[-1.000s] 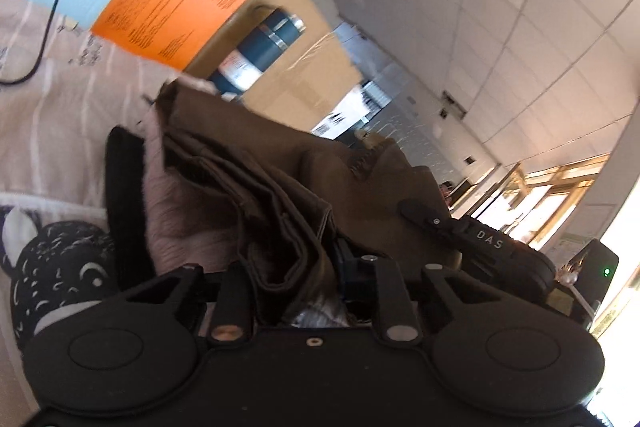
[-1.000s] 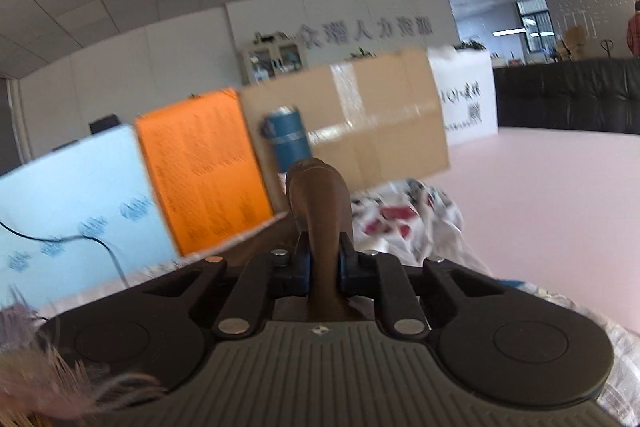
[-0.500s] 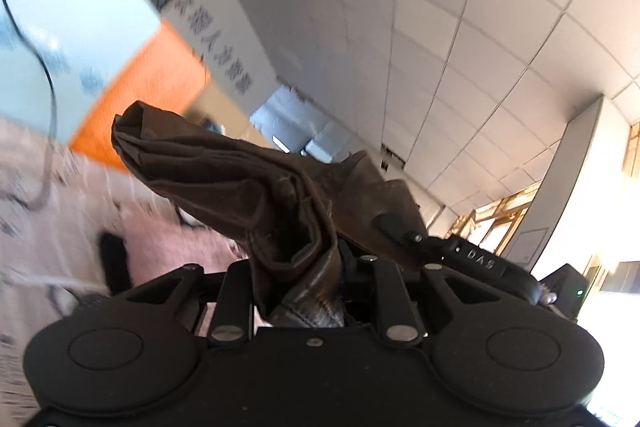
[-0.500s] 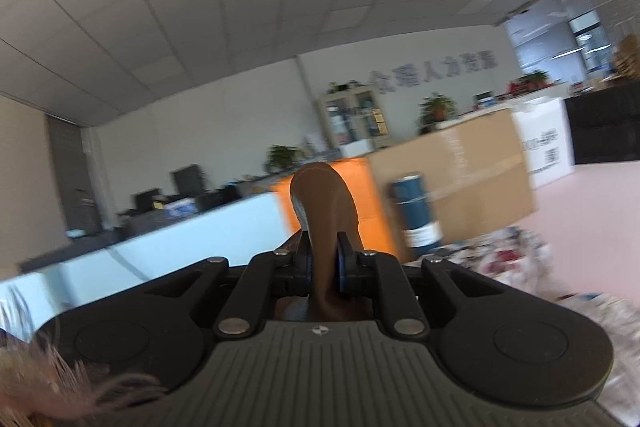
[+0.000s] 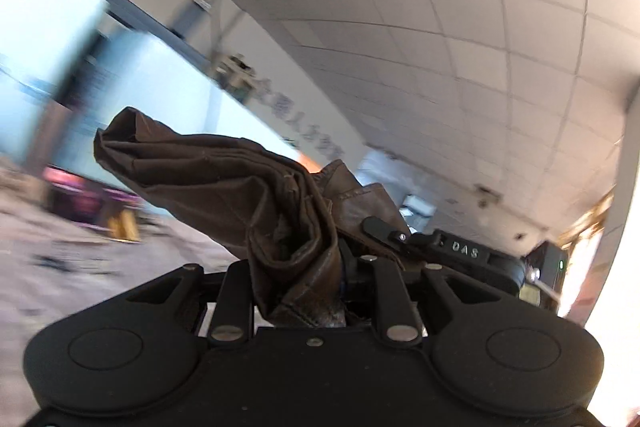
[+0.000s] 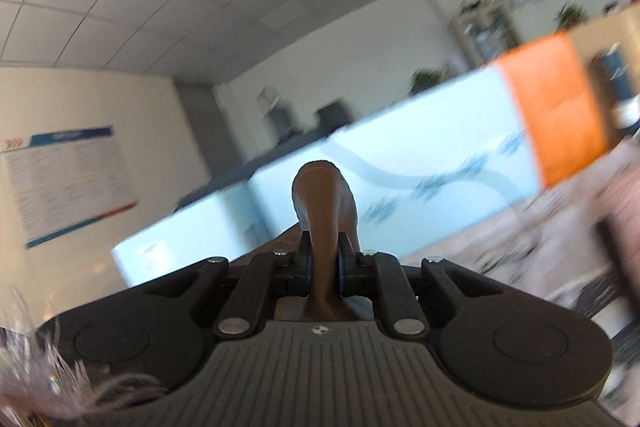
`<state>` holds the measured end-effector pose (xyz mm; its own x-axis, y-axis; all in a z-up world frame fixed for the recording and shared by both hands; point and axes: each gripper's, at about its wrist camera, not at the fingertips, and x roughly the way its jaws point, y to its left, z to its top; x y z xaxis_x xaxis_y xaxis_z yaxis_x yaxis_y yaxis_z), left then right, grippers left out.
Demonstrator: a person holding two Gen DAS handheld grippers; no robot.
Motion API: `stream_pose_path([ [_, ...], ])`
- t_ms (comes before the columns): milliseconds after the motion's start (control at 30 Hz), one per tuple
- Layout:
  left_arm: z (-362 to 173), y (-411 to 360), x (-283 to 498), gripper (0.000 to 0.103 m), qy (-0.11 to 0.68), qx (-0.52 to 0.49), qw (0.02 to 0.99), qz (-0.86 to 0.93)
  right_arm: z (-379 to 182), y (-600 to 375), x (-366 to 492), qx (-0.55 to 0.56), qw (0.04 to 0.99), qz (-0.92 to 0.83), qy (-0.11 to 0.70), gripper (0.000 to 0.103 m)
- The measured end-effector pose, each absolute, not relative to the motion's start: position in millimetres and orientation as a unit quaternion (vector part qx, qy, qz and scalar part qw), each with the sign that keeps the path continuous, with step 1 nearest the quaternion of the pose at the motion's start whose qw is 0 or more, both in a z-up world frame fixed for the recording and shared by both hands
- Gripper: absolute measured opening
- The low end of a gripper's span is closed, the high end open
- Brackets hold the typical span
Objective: Fold clothes
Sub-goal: 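Lift the jacket with both grippers and carry it onto the bed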
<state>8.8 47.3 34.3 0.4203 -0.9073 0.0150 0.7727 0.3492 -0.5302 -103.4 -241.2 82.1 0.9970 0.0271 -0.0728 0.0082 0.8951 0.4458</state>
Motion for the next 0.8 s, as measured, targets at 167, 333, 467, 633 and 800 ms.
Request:
stream_pose_path([
  [167,-2.4,90.5,2.6,0.022,0.206,-0.223,0.834,-0.461,39.1,-204.3,-77.3,0.258,0.958,0.030,0.123,0.010],
  [333,-31.8,98.8,13.6,0.027,0.310,-0.208,0.834,-0.405,-5.0,-184.9,-56.4,0.227,0.949,-0.025,0.219,0.012],
  [467,-36.6,111.1,15.3,0.048,0.340,-0.197,0.838,-0.378,-1.6,-178.3,-58.8,0.123,0.970,-0.050,0.203,0.038],
  [633,-40.5,133.6,7.8,0.070,0.298,-0.190,0.874,-0.333,17.0,-162.3,-78.1,0.020,0.989,-0.017,0.145,0.078],
  [800,-48.4,132.0,10.0,0.087,0.279,-0.171,0.901,-0.284,14.6,-141.2,-86.8,0.005,0.969,0.164,0.183,0.084],
])
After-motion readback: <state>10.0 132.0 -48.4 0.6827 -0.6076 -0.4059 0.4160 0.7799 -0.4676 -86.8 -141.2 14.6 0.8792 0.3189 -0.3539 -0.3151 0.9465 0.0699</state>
